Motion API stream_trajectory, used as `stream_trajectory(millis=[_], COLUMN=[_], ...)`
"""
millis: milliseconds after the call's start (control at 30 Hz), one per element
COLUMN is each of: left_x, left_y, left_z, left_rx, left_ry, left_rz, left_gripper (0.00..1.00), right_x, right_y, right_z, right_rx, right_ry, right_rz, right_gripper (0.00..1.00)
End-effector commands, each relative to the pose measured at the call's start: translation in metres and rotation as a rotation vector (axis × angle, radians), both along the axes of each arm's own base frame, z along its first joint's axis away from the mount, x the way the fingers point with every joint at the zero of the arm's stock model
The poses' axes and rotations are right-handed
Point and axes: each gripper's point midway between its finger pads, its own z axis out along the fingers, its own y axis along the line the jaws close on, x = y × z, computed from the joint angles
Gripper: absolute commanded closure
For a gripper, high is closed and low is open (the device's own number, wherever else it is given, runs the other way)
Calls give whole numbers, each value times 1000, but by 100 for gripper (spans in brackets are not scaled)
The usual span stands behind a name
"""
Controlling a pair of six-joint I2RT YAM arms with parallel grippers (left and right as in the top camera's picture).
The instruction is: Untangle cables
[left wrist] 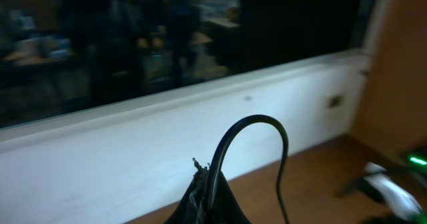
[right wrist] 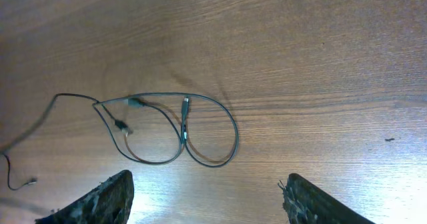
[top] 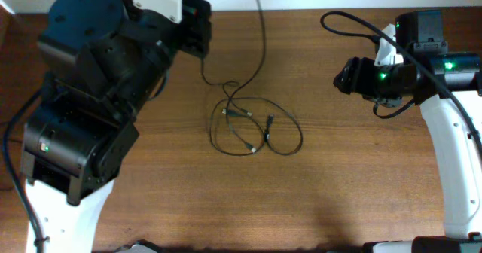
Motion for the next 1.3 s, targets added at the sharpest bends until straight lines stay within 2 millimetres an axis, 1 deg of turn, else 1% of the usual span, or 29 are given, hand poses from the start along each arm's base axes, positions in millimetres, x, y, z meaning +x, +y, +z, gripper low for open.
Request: stream_trajectory(millis=[0, 67, 133, 200, 233, 267, 300, 367, 433, 467, 533, 600, 633, 667, 700, 733, 767, 800, 833, 900, 967, 1000, 1033, 1067, 1100, 1133, 1200, 1233, 1267], left_x=[17, 33, 47, 57, 64, 67, 70, 73, 73, 73, 78, 88, 92, 93, 92, 86, 75, 69, 64, 53, 37, 34, 36, 39, 43, 41, 32, 24, 13], left_y=[66, 103, 131, 150, 167, 177, 196, 226, 278, 294, 345, 396, 414, 434, 458, 476, 495, 500, 501, 487, 474, 460, 430, 406, 370, 309, 248, 217, 183], left_z=[4, -2, -11, -18, -22, -24, -22, -17, -14, -17, -39, -77, -93, -107, -119, -125, -129, -125, -119, -91, -54, -39, -24, -18, -8, 11, 36, 52, 75], left_rx=[-12, -4, 2, 8, 10, 10, 4, -6, -13, -12, -3, 5, 7, -14, -95, -162, -256, -280, -293, -307, -300, -300, -302, -303, -299, -347, -510, -549, -567], left_ry=[-9, 8, 30, 45, 55, 56, 44, 14, -15, -11, 40, 126, 160, 184, 183, 177, 162, 148, 135, 83, -15, -41, -50, -40, -36, -37, 0, 2, -24], left_rz=[289, 395, 474, 526, 571, 596, 643, 715, 839, 876, 983, 1073, 1103, 1139, 1191, 1233, 1274, 1274, 1259, 1178, 1159, 1103, 956, 828, 640, 342, 55, -89, -242], left_gripper=[100, 100, 100, 100, 100, 100, 100, 100, 100, 100, 100, 100, 100, 100, 100, 100, 100, 100, 100, 100, 100, 100, 100, 100, 100, 100, 100, 100, 100], right_x=[1, 0, 0, 0, -1, -1, -2, -4, -5, -5, -4, -5, -5, -6, -6, -7, -7, -6, -4, -2, -1, -1, -1, 0, 1, 1, 1, 1, 1], right_y=[-2, -2, -2, -2, -2, -2, -2, -2, -2, -2, -2, -2, -2, -2, -2, -2, -2, -2, -2, 1, 4, 4, 4, 4, 6, 9, 9, 9, 9], right_z=[-1, -1, -1, -1, -2, -2, -3, -3, -4, -4, -4, -4, -4, -4, -4, -5, -5, -4, -3, -1, 0, 0, 0, 1, 2, 3, 3, 3, 3], right_rx=[-15, -14, -14, -14, -14, -14, -15, -15, -15, -15, -15, -15, -15, -15, -15, -16, -15, -15, -14, 4, 17, 17, 17, 18, 25, 41, 41, 40, 39], right_ry=[-2, -2, -1, 0, 3, 7, 11, 17, 22, 22, 21, 22, 24, 26, 30, 33, 31, 28, 20, 7, 2, 2, 0, -5, -9, -12, -12, -13, -13], right_rz=[15, 14, 14, 14, 15, 15, 15, 14, 14, 14, 14, 14, 14, 14, 14, 15, 14, 14, 14, 22, 29, 29, 29, 30, 34, 42, 42, 45, 45], right_gripper=[27, 27, 27, 27, 27, 27, 27, 27, 27, 27, 27, 27, 27, 27, 27, 27, 27, 27, 27, 27, 27, 27, 27, 27, 27, 27, 27, 27, 27])
